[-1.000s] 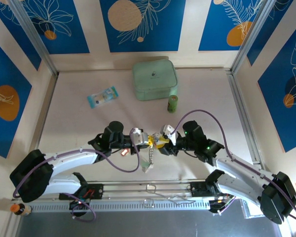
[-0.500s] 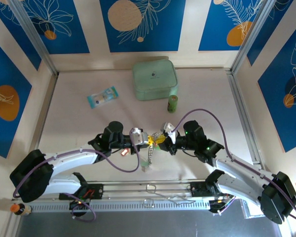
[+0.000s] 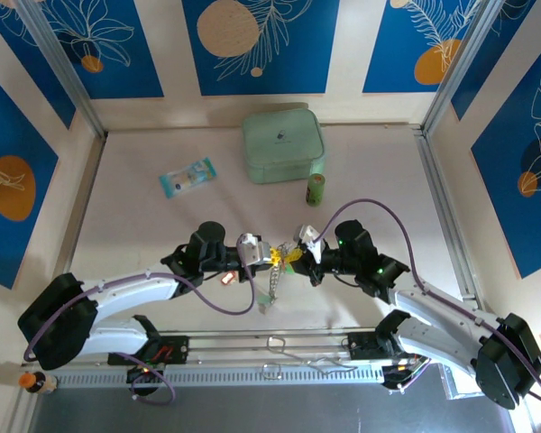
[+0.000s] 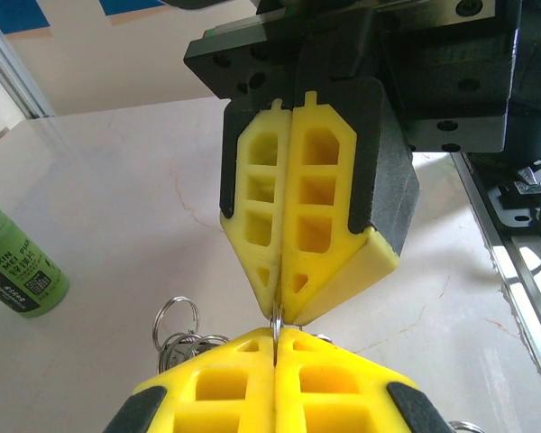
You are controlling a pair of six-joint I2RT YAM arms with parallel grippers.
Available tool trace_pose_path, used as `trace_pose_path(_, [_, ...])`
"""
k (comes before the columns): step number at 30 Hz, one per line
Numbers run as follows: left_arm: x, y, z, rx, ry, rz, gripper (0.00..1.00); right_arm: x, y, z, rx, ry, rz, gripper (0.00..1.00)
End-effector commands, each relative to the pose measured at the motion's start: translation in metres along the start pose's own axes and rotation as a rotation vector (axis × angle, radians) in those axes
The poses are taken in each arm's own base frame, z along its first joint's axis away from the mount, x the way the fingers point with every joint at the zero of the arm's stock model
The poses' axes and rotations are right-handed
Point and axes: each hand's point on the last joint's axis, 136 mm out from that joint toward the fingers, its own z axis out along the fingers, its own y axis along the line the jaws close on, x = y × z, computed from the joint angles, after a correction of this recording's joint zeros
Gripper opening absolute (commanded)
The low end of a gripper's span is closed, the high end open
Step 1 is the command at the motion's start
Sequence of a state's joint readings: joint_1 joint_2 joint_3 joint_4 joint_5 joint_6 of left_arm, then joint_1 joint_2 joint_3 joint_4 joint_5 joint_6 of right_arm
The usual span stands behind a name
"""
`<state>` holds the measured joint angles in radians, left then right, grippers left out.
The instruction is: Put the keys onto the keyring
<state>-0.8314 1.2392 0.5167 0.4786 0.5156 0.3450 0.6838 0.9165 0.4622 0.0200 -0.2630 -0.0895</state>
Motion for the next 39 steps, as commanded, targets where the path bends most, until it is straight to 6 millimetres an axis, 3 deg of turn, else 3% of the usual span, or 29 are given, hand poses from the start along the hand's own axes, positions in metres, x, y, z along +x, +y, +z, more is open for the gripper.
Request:
trace_pose_path(1, [-0.013, -0.002, -0.002, 0.011, -0.056, 0.028, 0.00, 0.003, 0.001, 0.003, -0.014, 0.013, -0.003, 0.00])
trace_pose_path(9, [-0.012, -0.004, -0.001, 0.022, -0.052, 0.027, 0.00, 0.013, -0.002, 0.011, -0.021, 0.038, 0.028, 0.01])
trace_pose_path(14, [-0.011, -0.005, 0.001, 0.032, -0.052, 0.018, 0.00, 0.001, -0.001, 0.002, 0.006, -0.032, -0.025, 0.25])
trace_pose_path(16, [-0.011, -0.005, 0.001, 0.033, -0.054, 0.014, 0.00, -0.001, 0.000, 0.000, 0.007, -0.046, -0.042, 0.29])
trace_pose_path(23, [-0.014, -0.005, 0.001, 0.033, -0.075, -0.003, 0.00, -0.006, 0.002, 0.005, -0.023, -0.059, -0.060, 0.29])
trace_pose_path(32, [-0.013, -0.005, 0.001, 0.030, -0.076, -0.003, 0.00, -0.011, 0.007, 0.008, -0.068, -0.079, -0.077, 0.17])
trace_pose_path(37, [-0.010, -0.005, 0.002, 0.030, -0.065, -0.001, 0.00, -0.011, 0.008, 0.008, -0.070, -0.078, -0.094, 0.20])
trace_pose_path(39, [-0.009, -0.005, 0.002, 0.030, -0.062, -0.003, 0.00, -0.012, 0.009, 0.008, -0.076, -0.077, -0.103, 0.16])
